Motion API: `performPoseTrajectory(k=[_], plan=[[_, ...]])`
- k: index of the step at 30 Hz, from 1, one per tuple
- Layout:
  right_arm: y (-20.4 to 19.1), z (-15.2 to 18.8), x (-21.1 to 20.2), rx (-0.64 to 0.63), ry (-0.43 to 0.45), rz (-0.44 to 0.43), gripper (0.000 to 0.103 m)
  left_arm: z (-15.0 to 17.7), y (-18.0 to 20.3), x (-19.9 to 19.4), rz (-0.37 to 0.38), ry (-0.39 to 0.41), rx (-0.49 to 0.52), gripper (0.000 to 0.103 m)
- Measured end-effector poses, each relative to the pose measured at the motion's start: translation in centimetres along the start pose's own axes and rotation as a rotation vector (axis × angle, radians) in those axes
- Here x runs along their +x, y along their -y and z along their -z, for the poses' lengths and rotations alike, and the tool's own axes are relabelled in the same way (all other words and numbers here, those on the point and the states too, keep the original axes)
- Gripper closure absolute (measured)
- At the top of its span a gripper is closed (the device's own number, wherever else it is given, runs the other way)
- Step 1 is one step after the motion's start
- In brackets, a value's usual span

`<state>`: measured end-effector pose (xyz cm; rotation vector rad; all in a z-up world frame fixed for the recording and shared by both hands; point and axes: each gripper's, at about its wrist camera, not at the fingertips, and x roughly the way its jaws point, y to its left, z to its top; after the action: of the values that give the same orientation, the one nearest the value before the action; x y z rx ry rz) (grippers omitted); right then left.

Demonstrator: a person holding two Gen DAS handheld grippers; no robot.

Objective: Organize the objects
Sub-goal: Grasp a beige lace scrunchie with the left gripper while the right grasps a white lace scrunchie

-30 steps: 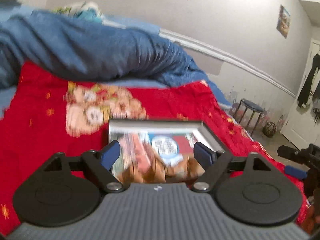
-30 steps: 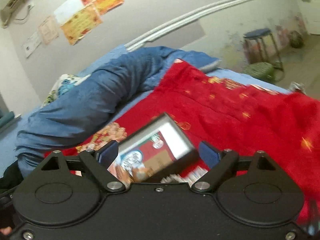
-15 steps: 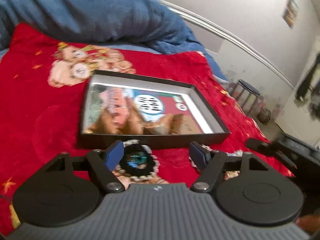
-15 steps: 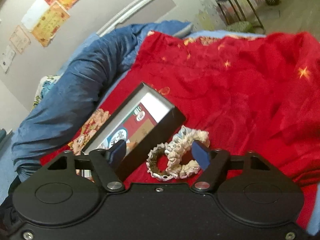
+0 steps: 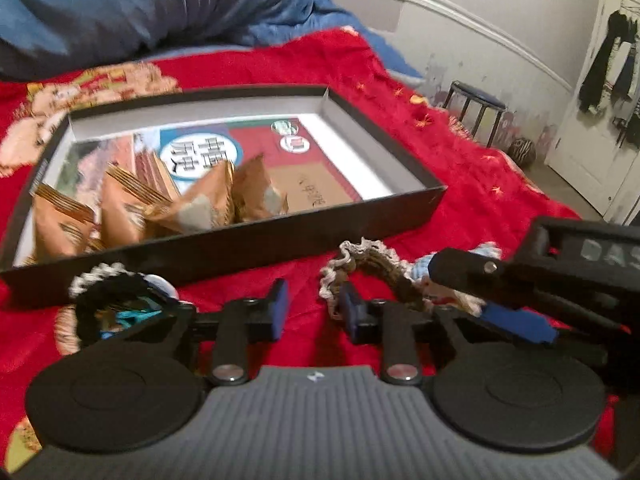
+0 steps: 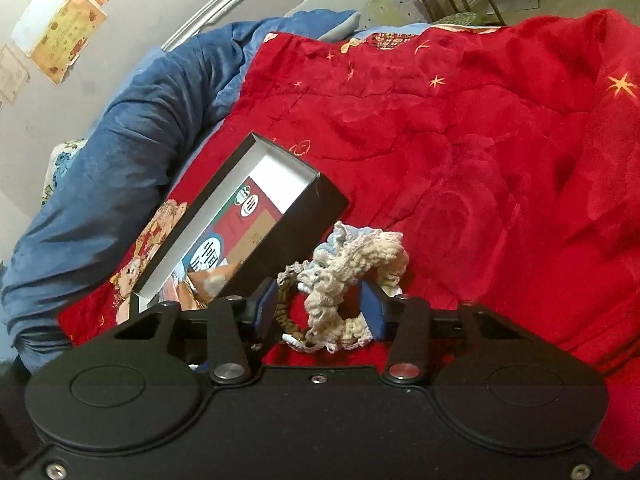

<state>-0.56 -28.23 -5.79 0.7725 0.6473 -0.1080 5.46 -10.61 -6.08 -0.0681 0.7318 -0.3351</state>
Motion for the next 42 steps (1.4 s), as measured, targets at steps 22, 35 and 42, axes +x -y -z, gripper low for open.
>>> performPoseTrajectory(k=[22, 35, 42], plan=[[0.3, 1.2, -1.6, 0.027, -0.014, -0.062, 0.064, 1.5, 1.9, -0.8, -0.051, 0.039, 0.056, 0.093], [0.5, 1.7, -3.1, 0.067, -0.012, -0.154, 0.086, 3.0, 2.0, -5.5, -0.085, 0.094, 0.113, 0.097], [1.0, 2.0, -4.6, 0.113, 0.008, -0.282, 0.087, 3.3, 1.4, -9.4, -0.066, 0.166, 0.105, 0.097]])
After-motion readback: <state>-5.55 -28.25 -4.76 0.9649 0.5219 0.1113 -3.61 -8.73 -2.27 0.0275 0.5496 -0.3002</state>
